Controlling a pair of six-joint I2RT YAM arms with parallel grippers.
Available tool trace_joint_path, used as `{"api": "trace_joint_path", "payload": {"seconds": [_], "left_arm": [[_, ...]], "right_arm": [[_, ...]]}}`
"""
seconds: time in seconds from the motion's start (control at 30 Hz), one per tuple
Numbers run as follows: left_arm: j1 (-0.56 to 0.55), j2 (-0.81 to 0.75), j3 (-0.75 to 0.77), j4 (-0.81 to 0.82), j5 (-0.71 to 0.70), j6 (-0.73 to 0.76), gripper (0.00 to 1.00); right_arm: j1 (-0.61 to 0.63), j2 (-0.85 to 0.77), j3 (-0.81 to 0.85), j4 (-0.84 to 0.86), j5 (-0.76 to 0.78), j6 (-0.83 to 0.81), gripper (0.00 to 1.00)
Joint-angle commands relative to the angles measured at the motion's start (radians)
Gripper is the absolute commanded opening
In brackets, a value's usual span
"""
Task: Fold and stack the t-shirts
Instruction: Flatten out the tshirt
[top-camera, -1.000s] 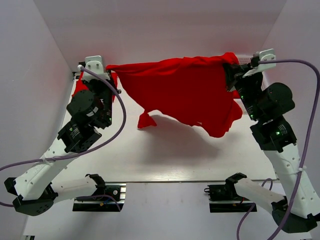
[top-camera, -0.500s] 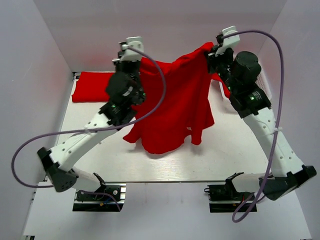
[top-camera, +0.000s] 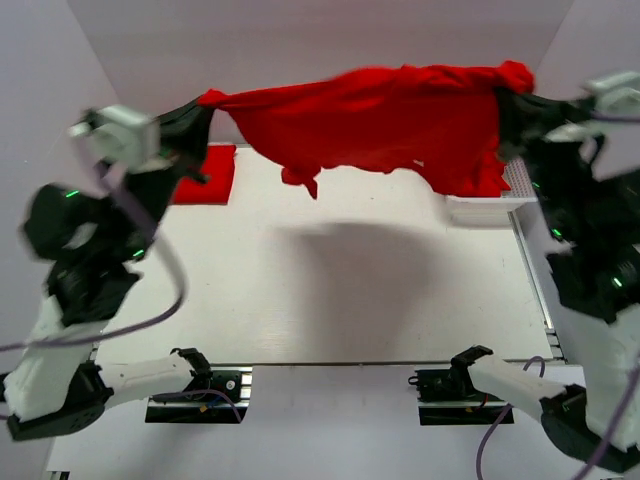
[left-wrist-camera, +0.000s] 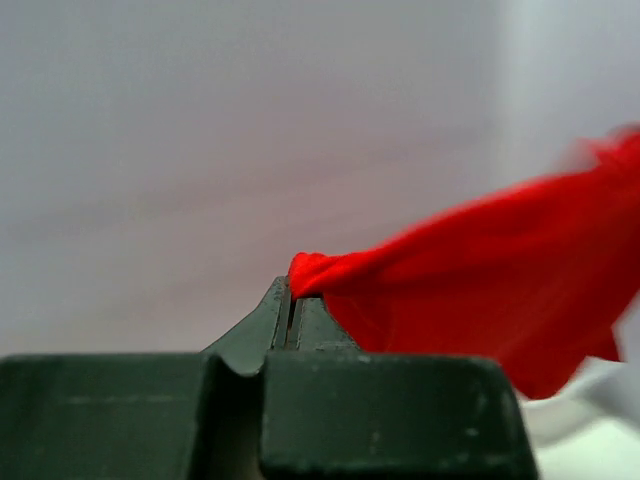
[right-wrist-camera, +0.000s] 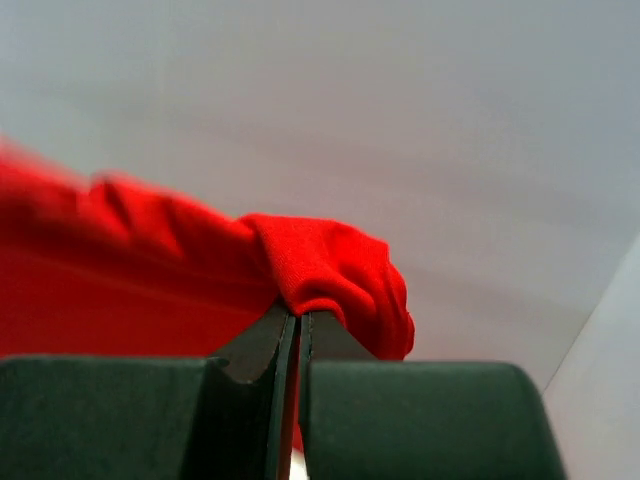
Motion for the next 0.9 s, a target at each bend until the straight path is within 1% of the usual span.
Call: {"api": "trace_joint_path", "payload": {"seconds": [0.0,0.07,0.17,0.23,0.33,0.4,0.43,0.47,0.5,0.53,0.57,0.6,0.63,0.67,0.7,0.73,0.77,0.8,0.83,0.87], "left_arm": [[0.006,-0.063,0.036,-0.121,0.366,-0.098,0.0],[0.006,-0.077,0.047,-0.134,0.437,-0.107,0.0],[0.006,-0.086,0.047,-0.143,0.473,-0.123,0.0],[0.006,-0.075,0.047,-0.143,0.473,-0.133,0.0],[0.006,-0.066,0.027,-0.125,0.386,-0.133,0.0],[0.006,-0.048,-0.011,-0.103,0.271,-0.133,0.0],[0.006,-0.048,-0.031,-0.076,0.179,-0.133,0.0],[0.006,-0.038,-0.054,-0.06,0.121,-0.143,0.0],[0.006,-0.038,-0.121,-0.036,0.058,-0.143,0.0],[0.006,-0.038,-0.166,0.043,-0.053,-0.126,0.0],[0.006,-0.038,-0.215,0.093,-0.111,-0.111,0.0],[0.006,-0.029,-0.314,0.147,-0.183,-0.101,0.0],[0.015,-0.014,-0.359,0.232,-0.303,-0.092,0.0],[0.015,0.001,-0.44,0.275,-0.378,-0.083,0.0],[0.015,0.021,-0.482,0.325,-0.46,-0.083,0.0],[0.03,0.04,-0.514,0.352,-0.537,-0.083,0.0],[0.04,0.087,-0.565,0.342,-0.573,-0.131,0.0],[0.061,0.115,-0.583,0.319,-0.605,-0.18,0.0],[0.076,0.142,-0.602,0.211,-0.59,-0.24,0.0],[0.096,0.214,-0.602,0.172,-0.59,-0.367,0.0]], "right_arm": [[-0.002,-0.076,0.034,0.061,0.009,-0.042,0.0],[0.0,-0.118,0.036,0.066,0.009,-0.056,0.0],[0.0,-0.13,0.037,0.084,0.012,-0.082,0.0],[0.0,-0.127,0.036,0.094,0.015,-0.097,0.0],[-0.002,-0.09,0.04,0.117,0.027,-0.105,0.0],[-0.002,-0.038,0.036,0.147,0.035,-0.109,0.0],[-0.002,-0.006,0.03,0.156,0.041,-0.113,0.0],[-0.003,0.038,0.024,0.167,0.042,-0.113,0.0],[-0.003,0.058,0.018,0.198,0.047,-0.114,0.0],[-0.003,0.109,0.007,0.209,0.047,-0.114,0.0],[-0.007,0.137,-0.002,0.219,0.047,-0.111,0.0],[-0.004,0.232,-0.004,0.222,0.049,-0.108,0.0],[-0.005,0.273,-0.004,0.256,0.045,-0.102,0.0],[-0.007,0.311,-0.002,0.279,0.045,-0.087,0.0],[-0.007,0.438,0.002,0.285,0.042,-0.085,0.0],[-0.008,0.488,0.022,0.29,0.03,-0.074,0.0],[-0.011,0.535,0.063,0.281,0.018,-0.057,0.0],[-0.011,0.709,0.095,0.263,0.006,-0.036,0.0],[-0.016,0.771,0.169,0.25,-0.052,-0.025,0.0],[-0.014,0.892,0.265,0.214,-0.071,-0.004,0.0]]}}
